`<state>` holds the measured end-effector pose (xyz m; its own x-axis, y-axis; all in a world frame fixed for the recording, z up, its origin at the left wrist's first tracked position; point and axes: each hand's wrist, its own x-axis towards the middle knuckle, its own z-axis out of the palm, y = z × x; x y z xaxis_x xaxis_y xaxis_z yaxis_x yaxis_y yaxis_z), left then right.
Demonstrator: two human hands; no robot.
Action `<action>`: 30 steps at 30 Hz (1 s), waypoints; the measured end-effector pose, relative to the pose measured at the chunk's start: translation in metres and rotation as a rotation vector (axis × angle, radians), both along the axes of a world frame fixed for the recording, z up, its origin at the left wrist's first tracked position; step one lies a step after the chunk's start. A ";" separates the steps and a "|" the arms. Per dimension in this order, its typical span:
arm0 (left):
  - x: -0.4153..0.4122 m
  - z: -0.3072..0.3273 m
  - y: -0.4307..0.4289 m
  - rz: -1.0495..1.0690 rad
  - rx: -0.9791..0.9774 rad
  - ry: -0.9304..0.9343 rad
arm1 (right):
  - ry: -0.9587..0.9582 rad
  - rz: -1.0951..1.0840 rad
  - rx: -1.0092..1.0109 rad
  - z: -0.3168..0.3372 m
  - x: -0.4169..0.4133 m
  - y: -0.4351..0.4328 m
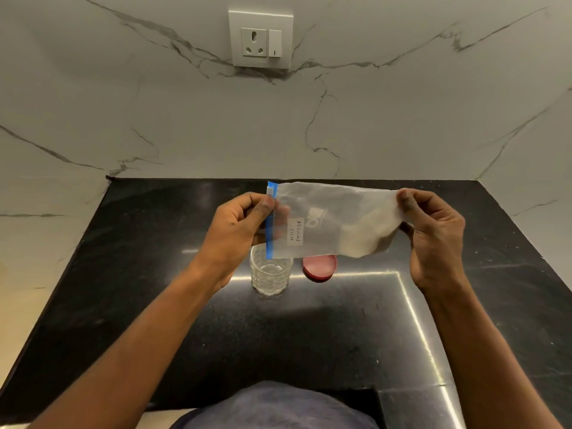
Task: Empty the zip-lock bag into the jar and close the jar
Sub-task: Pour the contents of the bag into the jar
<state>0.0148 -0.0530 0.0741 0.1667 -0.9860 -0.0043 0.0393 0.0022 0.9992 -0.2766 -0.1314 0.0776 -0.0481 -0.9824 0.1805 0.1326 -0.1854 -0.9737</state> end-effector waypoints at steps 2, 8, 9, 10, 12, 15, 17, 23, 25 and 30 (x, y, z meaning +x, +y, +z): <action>0.001 -0.005 -0.001 0.009 -0.012 -0.015 | 0.030 -0.021 -0.029 0.001 0.002 0.003; 0.006 -0.012 0.000 0.055 -0.034 0.002 | 0.092 -0.064 -0.131 0.007 0.020 0.013; 0.007 -0.013 0.000 0.063 -0.030 0.012 | 0.110 -0.069 -0.148 0.009 0.022 0.014; 0.007 -0.014 0.001 0.071 -0.025 0.023 | 0.131 -0.071 -0.160 0.010 0.024 0.015; 0.007 -0.015 0.001 0.081 -0.017 0.038 | 0.166 -0.078 -0.177 0.014 0.025 0.017; 0.007 -0.017 0.002 0.087 -0.011 0.048 | 0.217 -0.104 -0.218 0.021 0.030 0.018; 0.007 -0.018 0.001 0.102 -0.005 0.066 | 0.258 -0.109 -0.239 0.025 0.033 0.018; 0.010 -0.019 0.000 0.123 -0.010 0.115 | 0.292 -0.114 -0.245 0.030 0.038 0.019; 0.010 -0.020 -0.001 0.125 -0.008 0.121 | 0.298 -0.115 -0.249 0.031 0.039 0.020; 0.011 -0.021 0.000 0.124 -0.006 0.133 | 0.314 -0.098 -0.254 0.032 0.040 0.020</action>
